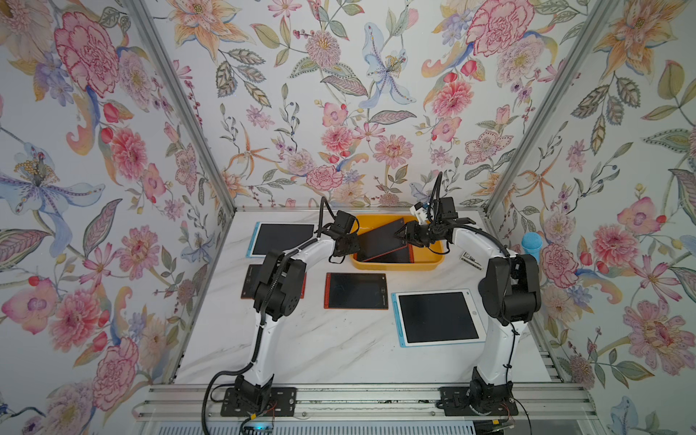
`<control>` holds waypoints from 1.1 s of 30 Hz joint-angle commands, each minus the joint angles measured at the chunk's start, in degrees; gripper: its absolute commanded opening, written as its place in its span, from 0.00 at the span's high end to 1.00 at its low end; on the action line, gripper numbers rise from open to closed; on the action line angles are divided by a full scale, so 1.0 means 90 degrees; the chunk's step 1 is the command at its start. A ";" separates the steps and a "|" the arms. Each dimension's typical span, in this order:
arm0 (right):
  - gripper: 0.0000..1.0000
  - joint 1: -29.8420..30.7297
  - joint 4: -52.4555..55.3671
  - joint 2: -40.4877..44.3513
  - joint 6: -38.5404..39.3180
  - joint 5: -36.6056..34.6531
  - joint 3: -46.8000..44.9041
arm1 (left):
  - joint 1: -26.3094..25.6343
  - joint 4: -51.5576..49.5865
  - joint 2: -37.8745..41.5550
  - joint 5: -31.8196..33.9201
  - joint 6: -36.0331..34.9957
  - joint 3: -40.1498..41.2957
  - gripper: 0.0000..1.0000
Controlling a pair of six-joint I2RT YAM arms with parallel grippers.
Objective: Take out the writing tablet from the storage box
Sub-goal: Pick up the writing tablet from the storage box.
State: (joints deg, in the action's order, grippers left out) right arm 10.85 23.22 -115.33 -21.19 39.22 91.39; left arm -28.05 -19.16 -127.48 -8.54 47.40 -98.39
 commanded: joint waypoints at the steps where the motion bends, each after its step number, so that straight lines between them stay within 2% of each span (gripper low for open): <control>1: 0.61 0.0061 -0.0071 0.0177 -0.0019 0.0014 -0.0120 | -0.0069 0.0127 0.0356 0.0118 0.0164 0.0164 0.82; 6: 0.70 0.0054 -0.0075 0.0290 -0.0029 -0.0143 -0.0182 | -0.0057 0.0132 0.0305 0.0213 0.0160 0.0151 0.85; 16: 0.94 -0.0062 -0.0224 0.0260 -0.0264 -0.0081 -0.0213 | 0.0003 0.0098 0.0224 0.0265 0.0153 -0.0042 0.91; 20: 0.98 -0.0158 -0.0256 0.0297 -0.0321 -0.0032 -0.0156 | 0.0045 0.0132 0.0219 0.0307 0.0216 -0.0055 0.94; 33: 1.00 -0.0597 -0.0251 0.0661 -0.0506 0.0006 -0.0154 | 0.0138 -0.0067 -0.0018 0.0282 0.0141 -0.0607 0.92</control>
State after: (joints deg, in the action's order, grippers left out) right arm 6.59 21.19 -112.88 -25.43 40.10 90.19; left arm -27.66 -21.19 -127.50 -6.61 48.01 -100.18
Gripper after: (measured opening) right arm 0.058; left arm 0.107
